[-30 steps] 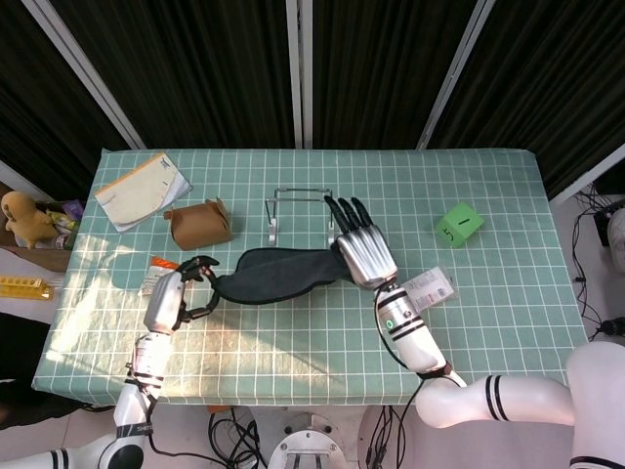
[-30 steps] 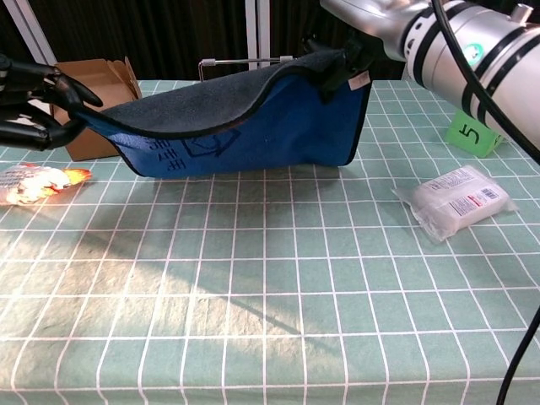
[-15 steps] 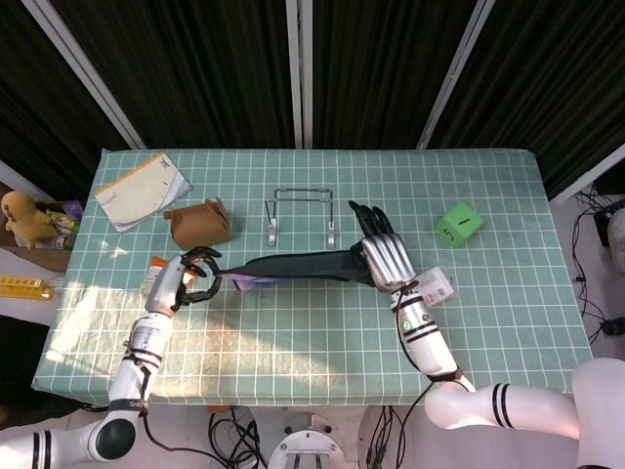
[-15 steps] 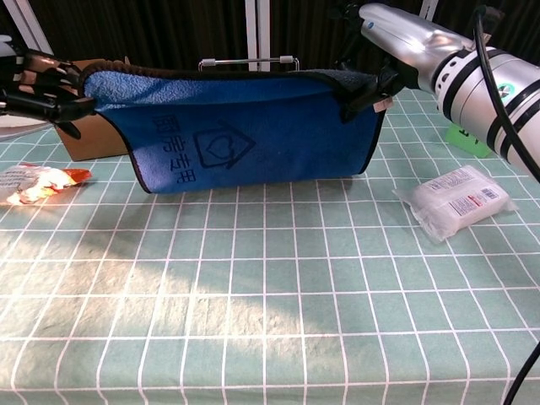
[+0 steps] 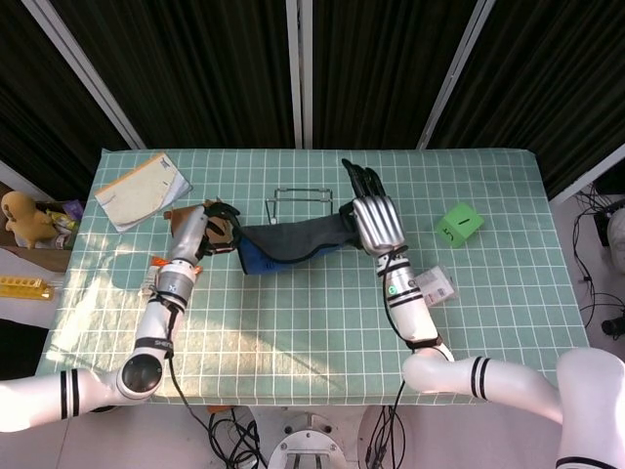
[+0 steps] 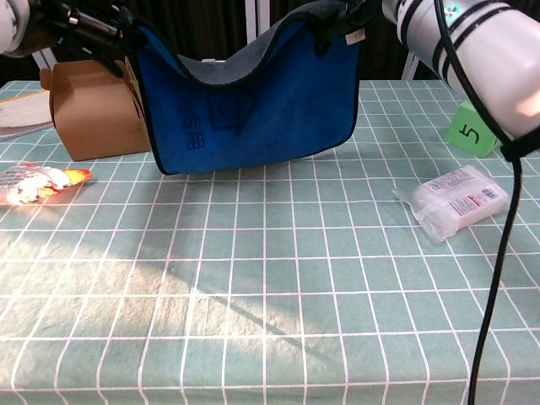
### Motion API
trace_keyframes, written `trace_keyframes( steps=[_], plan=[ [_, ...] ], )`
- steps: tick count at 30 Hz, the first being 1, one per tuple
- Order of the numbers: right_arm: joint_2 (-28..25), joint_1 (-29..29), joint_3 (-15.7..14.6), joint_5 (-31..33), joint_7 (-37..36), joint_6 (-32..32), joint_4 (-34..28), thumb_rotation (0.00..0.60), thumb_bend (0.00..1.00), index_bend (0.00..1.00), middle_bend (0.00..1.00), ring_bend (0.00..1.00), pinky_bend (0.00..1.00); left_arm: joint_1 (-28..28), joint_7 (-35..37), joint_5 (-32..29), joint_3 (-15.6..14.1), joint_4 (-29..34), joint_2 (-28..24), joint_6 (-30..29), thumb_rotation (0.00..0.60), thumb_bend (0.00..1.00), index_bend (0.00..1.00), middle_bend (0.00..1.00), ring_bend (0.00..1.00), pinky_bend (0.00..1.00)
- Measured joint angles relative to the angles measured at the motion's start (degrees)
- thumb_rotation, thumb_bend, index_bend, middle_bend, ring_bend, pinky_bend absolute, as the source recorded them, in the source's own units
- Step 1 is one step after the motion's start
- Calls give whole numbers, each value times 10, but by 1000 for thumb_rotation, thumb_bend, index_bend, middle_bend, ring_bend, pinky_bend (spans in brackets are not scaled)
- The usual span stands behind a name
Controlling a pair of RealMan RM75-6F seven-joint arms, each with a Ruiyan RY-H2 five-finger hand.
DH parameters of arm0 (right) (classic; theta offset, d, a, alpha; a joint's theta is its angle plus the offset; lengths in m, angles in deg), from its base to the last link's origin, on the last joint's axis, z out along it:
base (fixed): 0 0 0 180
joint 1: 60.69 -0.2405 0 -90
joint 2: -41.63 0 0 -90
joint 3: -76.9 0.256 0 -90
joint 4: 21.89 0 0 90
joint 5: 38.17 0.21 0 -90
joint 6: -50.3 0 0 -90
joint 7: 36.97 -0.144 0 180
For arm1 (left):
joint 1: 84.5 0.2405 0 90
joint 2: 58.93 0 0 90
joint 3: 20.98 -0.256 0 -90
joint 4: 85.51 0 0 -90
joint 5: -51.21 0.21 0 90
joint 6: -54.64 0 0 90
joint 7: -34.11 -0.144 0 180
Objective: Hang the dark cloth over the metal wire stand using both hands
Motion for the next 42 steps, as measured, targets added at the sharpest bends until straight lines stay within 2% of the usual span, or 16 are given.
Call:
trace_keyframes(
  steps=[7, 13, 25, 35, 37, 38, 39, 40, 41, 42],
  plan=[
    [17, -52, 50, 96, 26, -54, 68, 600, 656, 1000, 0, 0, 0, -86, -46, -144, 50, -94, -9, 15, 600, 589, 824, 321, 304, 431],
    [34, -83, 77, 151, 24, -88, 128, 600, 657, 1000, 0, 0, 0, -139, -77, -230, 72, -178, -16, 37, 600, 594, 824, 323, 305, 431],
    [76, -154, 128, 237, -11, -173, 289, 600, 658, 1000, 7, 0, 0, -191, -121, -339, 73, -283, -10, 69, 600, 604, 825, 326, 308, 431],
    [121, -220, 150, 299, -25, -253, 436, 600, 645, 995, 20, 0, 0, -213, -141, -364, 67, -342, 9, 78, 600, 597, 818, 365, 324, 432],
    [129, -228, 150, 298, -35, -269, 459, 600, 545, 801, 7, 0, 0, -217, -145, -366, 66, -358, 14, 79, 600, 566, 695, 344, 307, 413],
    [131, -231, 149, 297, -38, -277, 466, 600, 436, 497, 0, 0, 0, -218, -147, -366, 65, -363, 16, 82, 600, 497, 452, 280, 264, 366],
    [133, -232, 147, 295, -41, -286, 472, 600, 345, 235, 0, 0, 0, -217, -150, -367, 64, -366, 16, 87, 597, 425, 223, 206, 220, 315],
    [134, -234, 146, 294, -44, -298, 476, 600, 274, 84, 0, 0, 0, -215, -153, -368, 63, -365, 14, 100, 582, 378, 104, 162, 195, 282],
    [134, -235, 145, 293, -47, -308, 478, 600, 212, 3, 0, 0, 0, -213, -154, -369, 63, -363, 12, 112, 554, 326, 9, 118, 173, 248],
    [133, -235, 144, 292, -51, -317, 481, 600, 156, 0, 0, 0, 0, -210, -154, -369, 63, -362, 10, 125, 527, 300, 0, 104, 169, 232]
  ],
)
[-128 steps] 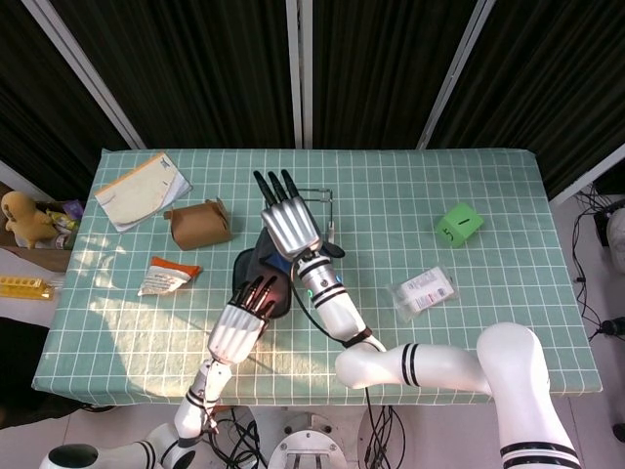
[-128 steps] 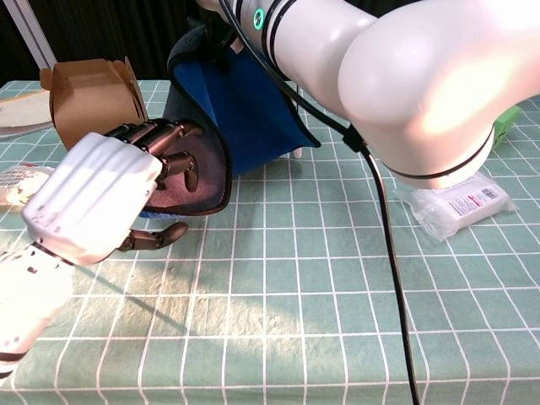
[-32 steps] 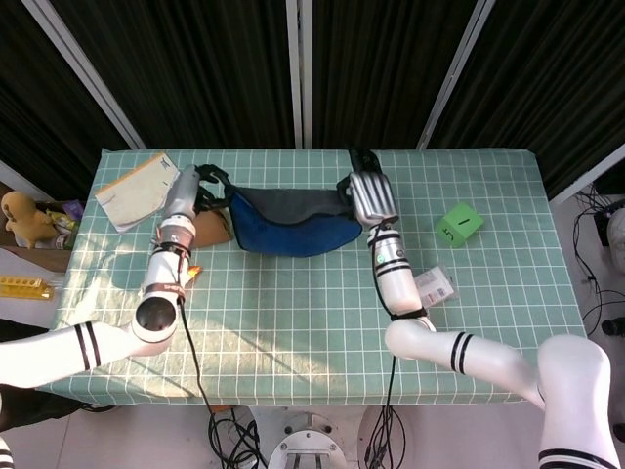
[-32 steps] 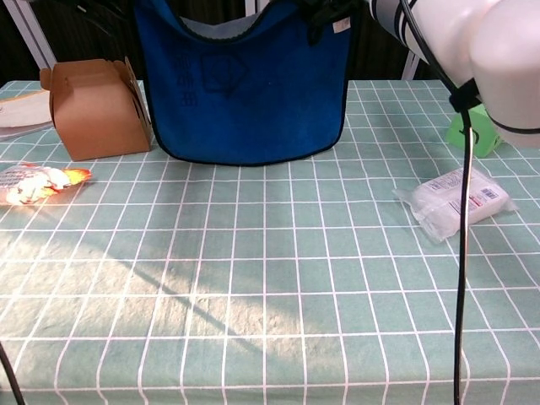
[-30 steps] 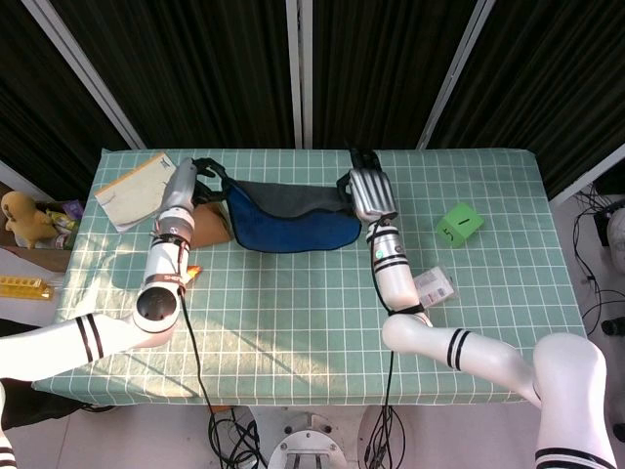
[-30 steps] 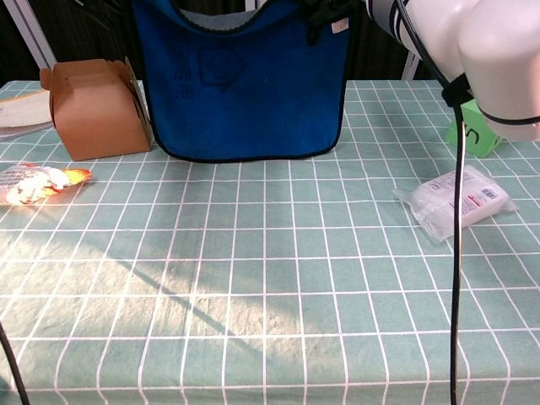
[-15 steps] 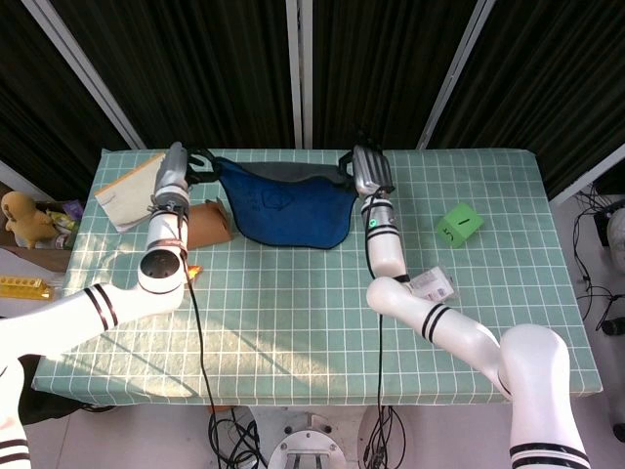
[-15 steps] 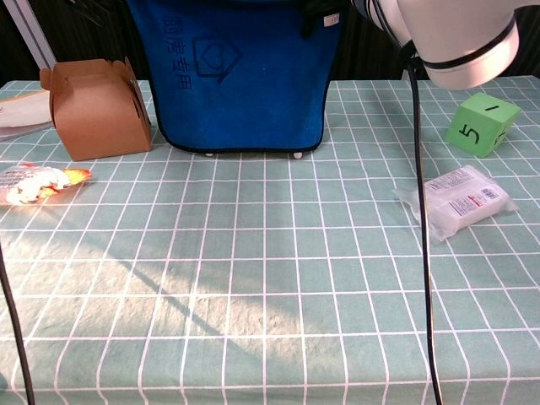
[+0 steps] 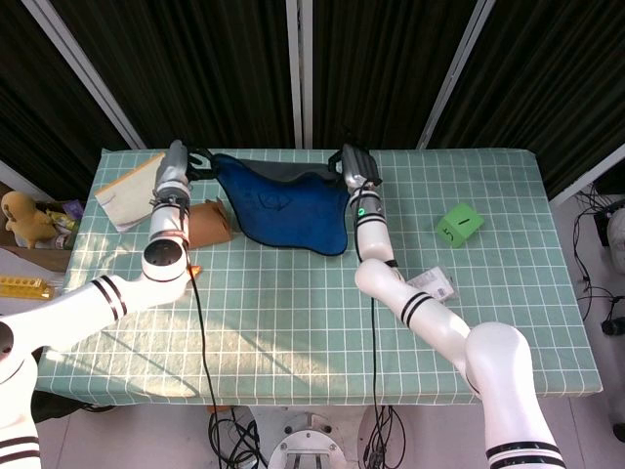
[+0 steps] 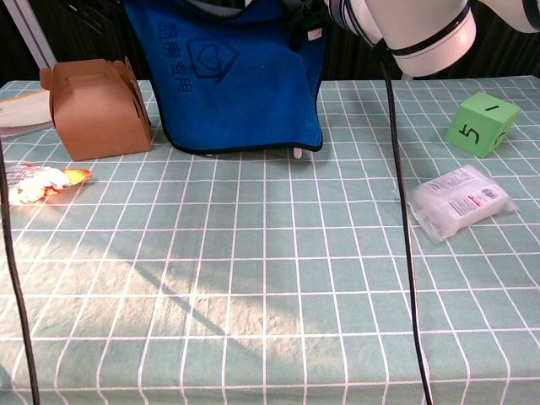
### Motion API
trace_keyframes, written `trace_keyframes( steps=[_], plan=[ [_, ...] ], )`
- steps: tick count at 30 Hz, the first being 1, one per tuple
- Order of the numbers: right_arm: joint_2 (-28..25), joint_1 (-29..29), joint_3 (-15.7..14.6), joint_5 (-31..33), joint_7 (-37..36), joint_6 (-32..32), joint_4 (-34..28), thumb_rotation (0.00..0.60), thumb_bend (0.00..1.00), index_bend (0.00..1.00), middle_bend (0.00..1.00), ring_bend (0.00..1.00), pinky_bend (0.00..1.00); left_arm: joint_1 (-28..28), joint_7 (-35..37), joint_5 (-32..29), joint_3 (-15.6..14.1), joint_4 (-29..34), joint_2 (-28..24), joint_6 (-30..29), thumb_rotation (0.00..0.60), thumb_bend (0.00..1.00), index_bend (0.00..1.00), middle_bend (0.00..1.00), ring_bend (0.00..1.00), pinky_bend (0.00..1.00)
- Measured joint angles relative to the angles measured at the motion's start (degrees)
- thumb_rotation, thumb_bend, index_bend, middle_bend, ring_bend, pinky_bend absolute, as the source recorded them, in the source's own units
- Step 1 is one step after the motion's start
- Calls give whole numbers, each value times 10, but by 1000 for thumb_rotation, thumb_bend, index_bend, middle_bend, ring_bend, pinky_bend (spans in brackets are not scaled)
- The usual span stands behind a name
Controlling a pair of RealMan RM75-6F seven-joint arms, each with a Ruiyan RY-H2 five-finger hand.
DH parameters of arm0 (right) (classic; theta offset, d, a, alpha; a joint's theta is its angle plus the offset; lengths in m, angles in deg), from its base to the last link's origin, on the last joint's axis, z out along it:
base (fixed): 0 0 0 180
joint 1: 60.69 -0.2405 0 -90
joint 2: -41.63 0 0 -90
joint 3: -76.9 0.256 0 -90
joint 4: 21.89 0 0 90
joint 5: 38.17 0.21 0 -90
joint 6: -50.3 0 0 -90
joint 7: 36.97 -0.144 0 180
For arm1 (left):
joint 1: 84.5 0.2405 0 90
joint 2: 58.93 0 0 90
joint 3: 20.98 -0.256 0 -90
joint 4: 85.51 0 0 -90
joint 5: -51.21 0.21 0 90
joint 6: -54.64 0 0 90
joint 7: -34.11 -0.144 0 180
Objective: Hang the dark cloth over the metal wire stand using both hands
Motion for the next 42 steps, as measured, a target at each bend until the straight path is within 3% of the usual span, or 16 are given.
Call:
trace_keyframes(
  steps=[2, 5, 13, 18, 20, 24, 29, 33, 36, 40, 41, 42],
  plan=[
    [-3, -1, -2, -4, -12, -17, 3, 600, 80, 0, 0, 0, 0, 4, 4, 6, -1, 1, -3, 28, 489, 257, 0, 88, 165, 215],
    [-10, -2, -2, -9, -29, -28, 6, 600, 47, 0, 0, 0, 0, 8, 19, 23, -3, -1, -3, 37, 485, 245, 0, 66, 152, 210],
    [-24, -2, 2, -12, -59, -26, 4, 600, 50, 0, 0, 0, 0, 9, 53, 51, -6, -9, 1, 15, 486, 244, 0, 44, 132, 206],
    [-36, 6, 0, -16, -72, -21, -16, 600, 120, 0, 0, 0, 0, 13, 64, 59, -6, -2, -4, 19, 486, 234, 0, 40, 110, 200],
    [-45, 14, -3, -27, -78, -13, -33, 600, 146, 0, 0, 0, 0, 16, 70, 69, -5, 5, -8, 21, 486, 229, 0, 35, 102, 196],
    [-69, 41, -16, -70, -92, 20, -87, 600, 176, 0, 0, 0, 0, 26, 89, 118, -6, 27, -16, 14, 379, 236, 0, 32, 89, 192],
    [-127, 118, -56, -160, -109, 100, -226, 600, 176, 0, 0, 0, 0, 65, 123, 269, -24, 100, -35, -28, 365, 259, 13, 33, 86, 192],
    [-196, 210, -113, -244, -104, 195, -373, 600, 176, 0, 0, 0, 0, 121, 135, 434, -70, 180, -60, -95, 371, 258, 35, 38, 86, 192],
    [-251, 298, -177, -314, -86, 294, -479, 600, 176, 0, 0, 0, 0, 179, 133, 569, -131, 233, -79, -168, 370, 256, 38, 43, 86, 192],
    [-308, 433, -280, -396, -51, 438, -556, 600, 176, 0, 0, 0, 0, 281, 111, 736, -249, 281, -93, -297, 288, 223, 92, 74, 86, 189],
    [-316, 462, -301, -411, -46, 466, -564, 600, 176, 0, 0, 0, 0, 304, 104, 765, -277, 285, -94, -326, 307, 213, 99, 76, 86, 189],
    [-322, 490, -321, -424, -41, 493, -570, 600, 176, 0, 0, 0, 0, 328, 98, 793, -304, 288, -94, -353, 372, 207, 101, 74, 86, 190]
  ],
)
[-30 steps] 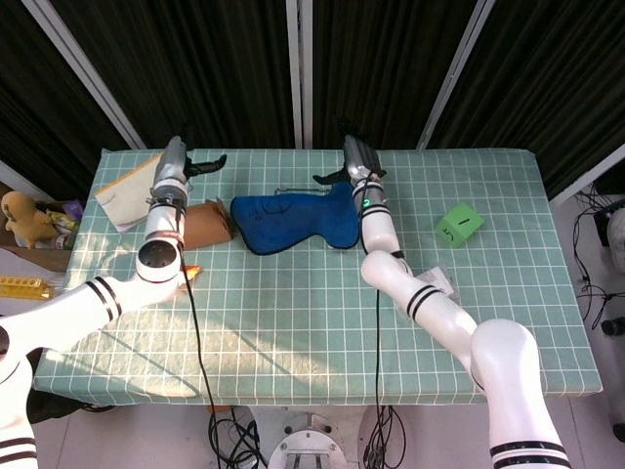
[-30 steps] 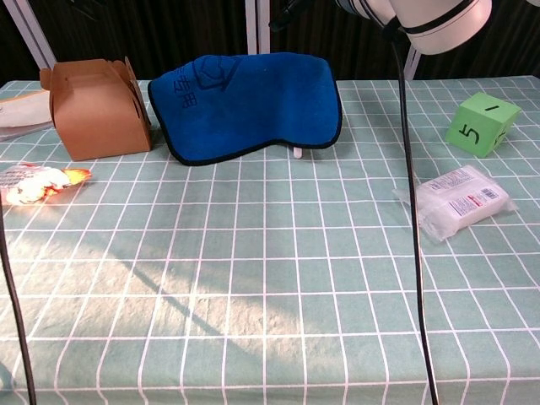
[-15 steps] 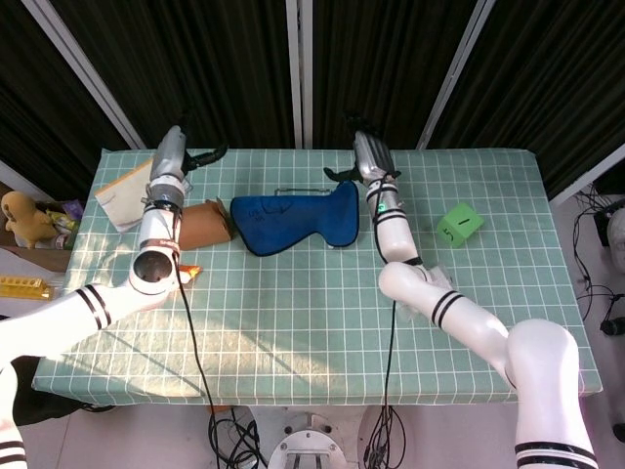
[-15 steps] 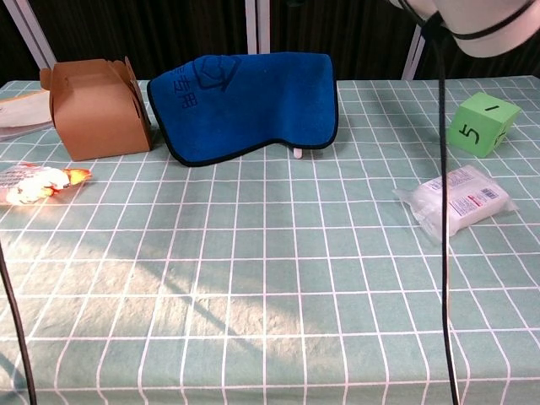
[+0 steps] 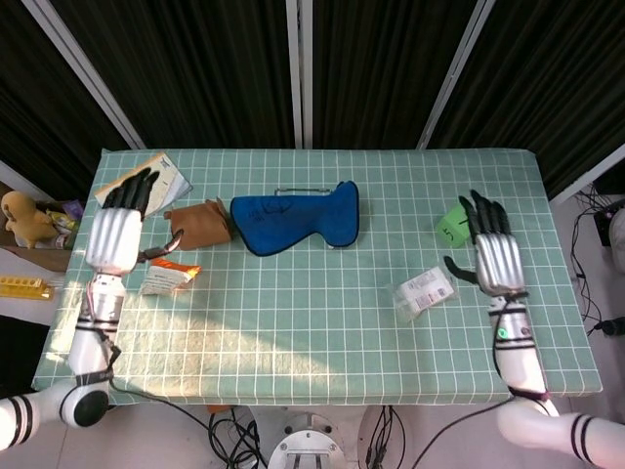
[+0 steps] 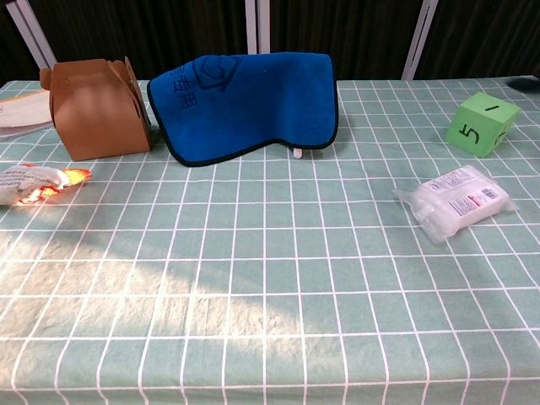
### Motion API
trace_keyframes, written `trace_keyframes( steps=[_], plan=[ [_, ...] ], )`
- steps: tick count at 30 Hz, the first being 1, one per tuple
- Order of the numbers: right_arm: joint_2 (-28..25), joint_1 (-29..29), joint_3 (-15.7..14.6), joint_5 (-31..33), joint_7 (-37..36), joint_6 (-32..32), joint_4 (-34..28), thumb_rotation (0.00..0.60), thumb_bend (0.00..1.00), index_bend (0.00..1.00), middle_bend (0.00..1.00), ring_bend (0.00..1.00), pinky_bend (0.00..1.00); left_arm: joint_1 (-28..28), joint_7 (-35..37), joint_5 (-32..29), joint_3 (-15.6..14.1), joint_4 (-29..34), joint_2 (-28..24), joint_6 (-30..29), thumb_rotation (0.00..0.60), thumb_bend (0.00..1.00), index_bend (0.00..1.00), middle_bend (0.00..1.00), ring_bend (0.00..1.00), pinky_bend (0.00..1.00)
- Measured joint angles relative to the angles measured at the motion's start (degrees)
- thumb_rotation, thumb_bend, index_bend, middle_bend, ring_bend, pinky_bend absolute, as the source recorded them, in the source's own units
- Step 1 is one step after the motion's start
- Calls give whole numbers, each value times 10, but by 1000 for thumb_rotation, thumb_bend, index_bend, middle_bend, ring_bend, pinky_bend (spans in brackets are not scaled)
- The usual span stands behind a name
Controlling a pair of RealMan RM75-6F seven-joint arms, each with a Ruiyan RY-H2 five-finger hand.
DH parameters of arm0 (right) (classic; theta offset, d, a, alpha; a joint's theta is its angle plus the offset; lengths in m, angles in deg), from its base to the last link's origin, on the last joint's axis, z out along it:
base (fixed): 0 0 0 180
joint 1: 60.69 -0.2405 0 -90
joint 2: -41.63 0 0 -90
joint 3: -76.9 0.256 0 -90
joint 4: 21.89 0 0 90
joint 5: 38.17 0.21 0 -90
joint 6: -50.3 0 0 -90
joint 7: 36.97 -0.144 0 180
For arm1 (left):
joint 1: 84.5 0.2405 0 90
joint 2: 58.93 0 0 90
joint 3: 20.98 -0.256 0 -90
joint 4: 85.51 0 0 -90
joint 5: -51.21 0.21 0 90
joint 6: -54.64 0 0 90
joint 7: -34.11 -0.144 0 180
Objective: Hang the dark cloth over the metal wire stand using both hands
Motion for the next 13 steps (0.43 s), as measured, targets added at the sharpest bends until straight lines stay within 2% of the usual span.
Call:
trace_keyframes(
  steps=[2, 3, 4, 8, 11, 13],
  plan=[
    [-8, 60, -41, -27, 5, 55, -5, 600, 176, 0, 0, 0, 0, 52, -11, 60, -61, -3, 0, -48, 490, 193, 101, 69, 86, 191],
    [-9, 83, -56, -37, 4, 73, -2, 600, 176, 0, 0, 0, 0, 72, -14, 85, -85, -9, 1, -61, 522, 181, 101, 67, 86, 191],
    [-8, 112, -74, -47, 0, 92, 5, 600, 176, 0, 0, 0, 0, 95, -15, 114, -112, -23, 2, -74, 526, 163, 101, 67, 86, 190],
    [0, 181, -116, -68, -9, 124, 50, 600, 177, 0, 0, 0, 0, 158, 1, 166, -159, -89, 12, -105, 467, 111, 95, 67, 86, 190],
    [8, 208, -132, -94, -7, 141, 69, 600, 180, 0, 0, 0, 0, 193, 31, 174, -173, -121, 16, -116, 428, 101, 80, 67, 86, 190],
    [11, 218, -137, -112, -4, 146, 73, 600, 182, 0, 0, 0, 0, 209, 47, 177, -176, -126, 16, -117, 421, 98, 77, 67, 86, 189]
  ],
)
